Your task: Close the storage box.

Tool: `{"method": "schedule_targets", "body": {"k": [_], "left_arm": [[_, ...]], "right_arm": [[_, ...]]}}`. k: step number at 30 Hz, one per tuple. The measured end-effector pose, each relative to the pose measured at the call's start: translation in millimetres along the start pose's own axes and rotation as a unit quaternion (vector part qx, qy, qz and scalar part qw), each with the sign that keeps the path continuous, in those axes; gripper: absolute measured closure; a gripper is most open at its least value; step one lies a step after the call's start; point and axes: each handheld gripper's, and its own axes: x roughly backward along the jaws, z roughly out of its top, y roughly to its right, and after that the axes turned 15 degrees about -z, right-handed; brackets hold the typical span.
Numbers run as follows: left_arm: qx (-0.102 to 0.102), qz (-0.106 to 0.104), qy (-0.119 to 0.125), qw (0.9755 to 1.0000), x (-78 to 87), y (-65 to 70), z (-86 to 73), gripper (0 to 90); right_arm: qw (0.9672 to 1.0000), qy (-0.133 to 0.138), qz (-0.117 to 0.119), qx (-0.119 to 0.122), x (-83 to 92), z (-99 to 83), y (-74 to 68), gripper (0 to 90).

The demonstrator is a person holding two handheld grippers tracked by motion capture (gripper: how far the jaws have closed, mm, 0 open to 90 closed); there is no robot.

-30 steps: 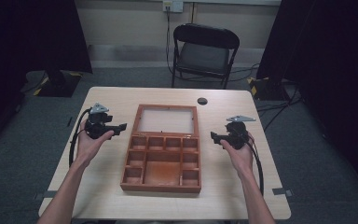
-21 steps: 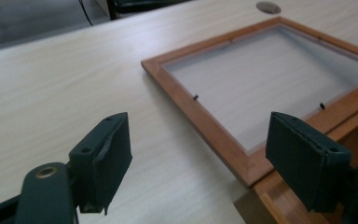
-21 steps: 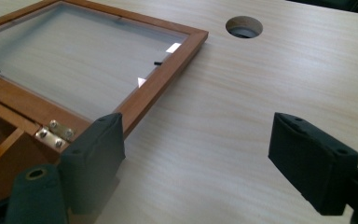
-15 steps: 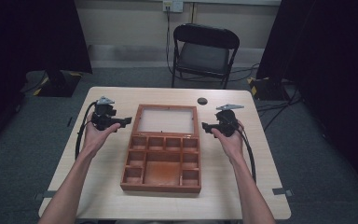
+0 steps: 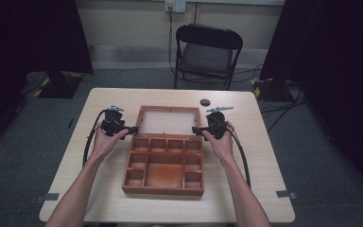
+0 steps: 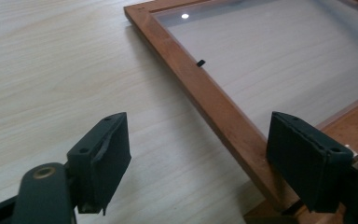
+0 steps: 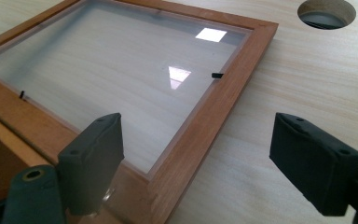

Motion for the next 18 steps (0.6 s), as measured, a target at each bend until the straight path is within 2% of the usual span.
{"method": "schedule_targets", "body": {"k": [1,3,5,7,11,12,18], "left_arm": [[0.000,0.000,0.000,1.0000,0.0,0.0,0.0,20.0],[-0.014,0.014,-0.003,0.9998,-0.8,5.8,1.2,20.5],[-0.012,0.005,-0.007,0.9999,-2.0,6.3,2.4,21.0],[-0.003,-0.012,-0.010,0.9999,-5.7,7.3,3.6,22.1],[0.012,-0.020,-0.008,0.9997,-10.1,4.4,3.7,23.1],[0.021,-0.026,-0.007,0.9994,-11.4,1.8,3.8,23.4],[0.033,-0.029,-0.003,0.9990,-15.5,-1.9,5.4,21.7]], "right_arm": [[1.0000,0.000,0.000,0.000,0.0,0.0,0.0,16.8],[1.0000,-0.002,0.003,-0.002,-3.8,-0.3,-1.3,16.9],[1.0000,-0.003,0.005,-0.004,-7.1,-1.3,-3.7,17.2],[0.9999,-0.009,0.001,-0.005,-13.0,-2.4,-5.6,17.9],[0.9998,-0.016,0.008,-0.013,-18.4,-3.1,-6.5,15.7],[0.9993,-0.020,0.020,-0.026,-22.2,-2.8,-5.4,15.1],[0.9973,-0.031,0.039,-0.053,-29.5,-2.3,-3.0,13.9]]}}
